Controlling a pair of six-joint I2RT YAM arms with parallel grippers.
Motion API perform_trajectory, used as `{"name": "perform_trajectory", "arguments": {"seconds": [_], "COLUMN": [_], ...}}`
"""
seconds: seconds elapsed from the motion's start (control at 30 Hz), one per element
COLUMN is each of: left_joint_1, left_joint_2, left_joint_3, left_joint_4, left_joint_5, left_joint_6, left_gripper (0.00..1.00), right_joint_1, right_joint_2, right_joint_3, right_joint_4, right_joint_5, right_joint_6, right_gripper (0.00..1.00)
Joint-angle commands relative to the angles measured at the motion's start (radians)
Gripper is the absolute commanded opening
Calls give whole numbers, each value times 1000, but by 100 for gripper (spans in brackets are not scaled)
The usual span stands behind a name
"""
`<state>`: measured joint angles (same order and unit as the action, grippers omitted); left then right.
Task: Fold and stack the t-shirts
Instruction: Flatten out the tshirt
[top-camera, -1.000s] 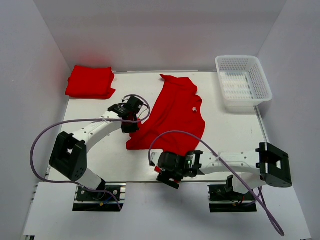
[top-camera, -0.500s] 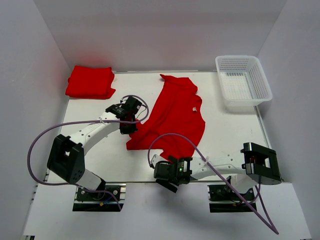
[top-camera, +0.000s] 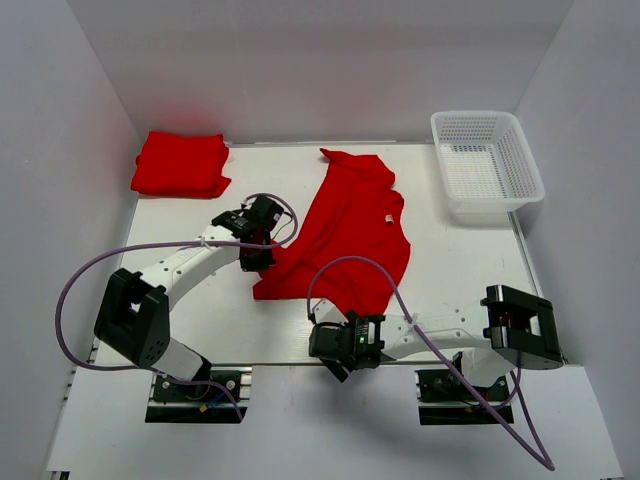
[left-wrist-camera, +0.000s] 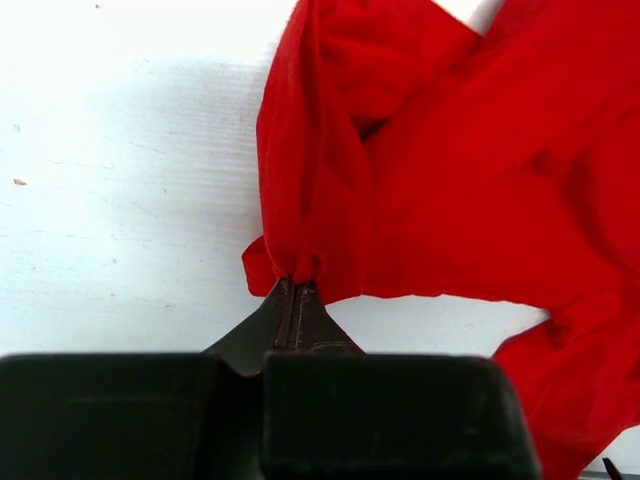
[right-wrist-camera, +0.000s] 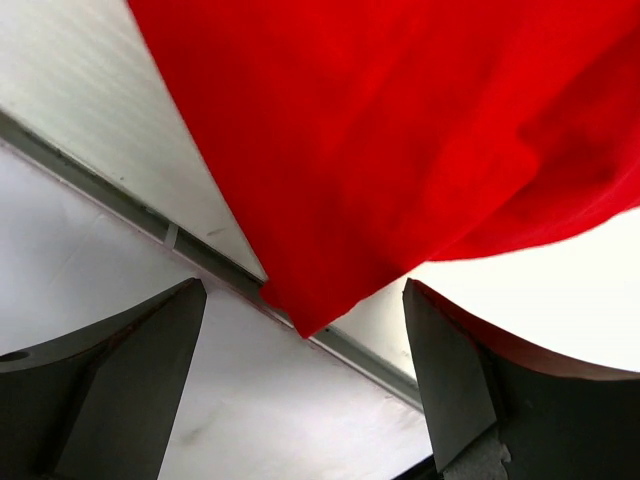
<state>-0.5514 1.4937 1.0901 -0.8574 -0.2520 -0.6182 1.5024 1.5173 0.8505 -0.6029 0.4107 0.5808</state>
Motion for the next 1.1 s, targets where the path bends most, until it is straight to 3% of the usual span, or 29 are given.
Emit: {"name": "perform_trajectory", "arguments": {"seconds": [0.0,0.37,0.53,0.67,1.07], "left_joint_1": [5,5,5,5,5], "left_joint_2": [-30,-30,-30,-39,-58], "left_joint_3": [-6,-16,-16,-25,-25], "left_joint_4": [6,15,15,15,15], "left_joint_5": [19,19,28,28,17], "left_joint_6": [-5,-5,-14,-14,-14], "left_gripper": [0,0,0,0,0], "right_joint_1": [-10,-45,-79,-134,-172], "right_joint_2": [11,30,26,-15,-31], "right_joint_3": [-33,-80,-82,-87,-88], "right_joint_4": [-12,-40,-28,6,-15], "right_joint_5": [40,109,106,96,-7], "right_joint_6": [134,289,304,304,237], "right_gripper": [86,80,80,68,63]}}
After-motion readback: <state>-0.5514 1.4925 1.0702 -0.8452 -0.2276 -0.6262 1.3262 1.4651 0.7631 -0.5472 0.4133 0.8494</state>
